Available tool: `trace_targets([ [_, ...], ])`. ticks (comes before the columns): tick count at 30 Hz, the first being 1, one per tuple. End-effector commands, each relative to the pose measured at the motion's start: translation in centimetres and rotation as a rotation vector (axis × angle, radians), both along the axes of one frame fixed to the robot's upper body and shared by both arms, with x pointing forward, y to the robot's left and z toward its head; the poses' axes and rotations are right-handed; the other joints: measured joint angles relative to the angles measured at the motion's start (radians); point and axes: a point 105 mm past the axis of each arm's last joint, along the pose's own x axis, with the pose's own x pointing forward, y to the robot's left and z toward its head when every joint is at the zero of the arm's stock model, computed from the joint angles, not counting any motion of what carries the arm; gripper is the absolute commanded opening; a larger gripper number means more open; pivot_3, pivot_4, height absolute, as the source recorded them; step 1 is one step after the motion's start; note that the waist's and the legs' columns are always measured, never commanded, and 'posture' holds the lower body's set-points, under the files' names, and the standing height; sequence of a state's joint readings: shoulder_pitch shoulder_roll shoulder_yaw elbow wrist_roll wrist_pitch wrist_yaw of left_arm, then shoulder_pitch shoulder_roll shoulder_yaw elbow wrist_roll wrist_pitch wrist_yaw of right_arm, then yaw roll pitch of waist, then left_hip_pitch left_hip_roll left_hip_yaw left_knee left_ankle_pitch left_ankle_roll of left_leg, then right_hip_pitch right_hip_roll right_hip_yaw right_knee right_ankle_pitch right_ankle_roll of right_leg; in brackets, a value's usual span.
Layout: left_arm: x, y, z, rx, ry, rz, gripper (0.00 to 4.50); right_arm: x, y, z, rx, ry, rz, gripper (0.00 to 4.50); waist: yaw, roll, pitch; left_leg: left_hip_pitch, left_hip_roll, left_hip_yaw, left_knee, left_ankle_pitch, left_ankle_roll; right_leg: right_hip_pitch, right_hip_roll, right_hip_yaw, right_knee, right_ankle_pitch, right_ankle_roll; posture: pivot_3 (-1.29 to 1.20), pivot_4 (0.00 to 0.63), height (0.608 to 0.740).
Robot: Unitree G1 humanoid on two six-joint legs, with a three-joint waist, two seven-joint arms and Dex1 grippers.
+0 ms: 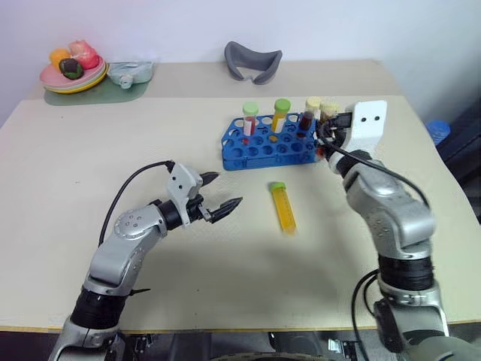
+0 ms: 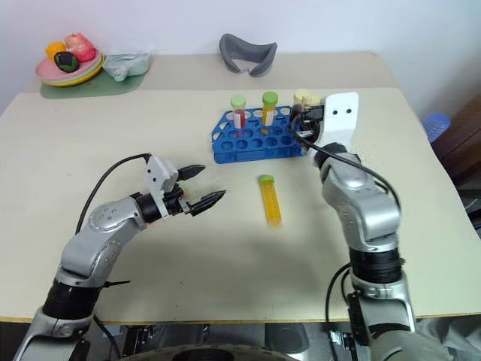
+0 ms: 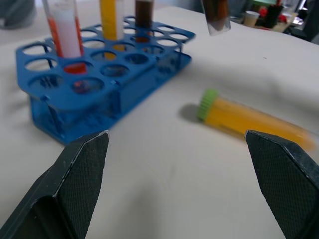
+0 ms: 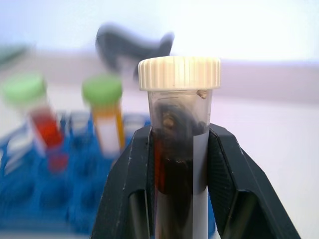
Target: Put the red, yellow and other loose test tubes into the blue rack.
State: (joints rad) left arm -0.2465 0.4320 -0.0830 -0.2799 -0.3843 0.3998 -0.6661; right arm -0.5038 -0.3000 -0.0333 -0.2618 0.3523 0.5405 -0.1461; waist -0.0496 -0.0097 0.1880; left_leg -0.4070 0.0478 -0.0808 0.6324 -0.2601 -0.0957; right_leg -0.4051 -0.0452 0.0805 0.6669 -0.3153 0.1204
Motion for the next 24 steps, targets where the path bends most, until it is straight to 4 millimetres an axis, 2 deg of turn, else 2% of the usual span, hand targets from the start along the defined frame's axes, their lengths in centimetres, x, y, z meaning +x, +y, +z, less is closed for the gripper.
trace_targets([
  [1,0.0,-0.1,1.6,-0.032,-0.059,-0.005,4.5,0.6,-0.1,1.1,-0.002,-0.128,-0.038,0.81,0.002,0.0,0.0,0.0,0.0,0.0,0.0,0.0,0.0,0.0,0.0,0.0,0.0,0.0,0.0,0.0,0.15,0.74],
  [15,-1.1,-0.6,3.4,-0.045,-0.044,-0.01,4.5,3.6,0.0,-0.5,0.006,-0.183,-0.038,0.81,0.002,0.0,0.0,0.0,0.0,0.0,0.0,0.001,-0.001,0.0,-0.001,0.0,0.001,0.0,0.0,0.0,0.15,0.74],
  [24,-1.1,-0.2,3.0,-0.049,-0.028,-0.004,4.5,4.0,0.1,-1.5,0.045,-0.189,-0.038,0.81,-0.001,0.0,0.0,0.0,0.0,0.0,0.0,0.001,-0.002,0.0,-0.001,0.0,0.001,0.0,0.0,0.0,0.15,0.74],
])
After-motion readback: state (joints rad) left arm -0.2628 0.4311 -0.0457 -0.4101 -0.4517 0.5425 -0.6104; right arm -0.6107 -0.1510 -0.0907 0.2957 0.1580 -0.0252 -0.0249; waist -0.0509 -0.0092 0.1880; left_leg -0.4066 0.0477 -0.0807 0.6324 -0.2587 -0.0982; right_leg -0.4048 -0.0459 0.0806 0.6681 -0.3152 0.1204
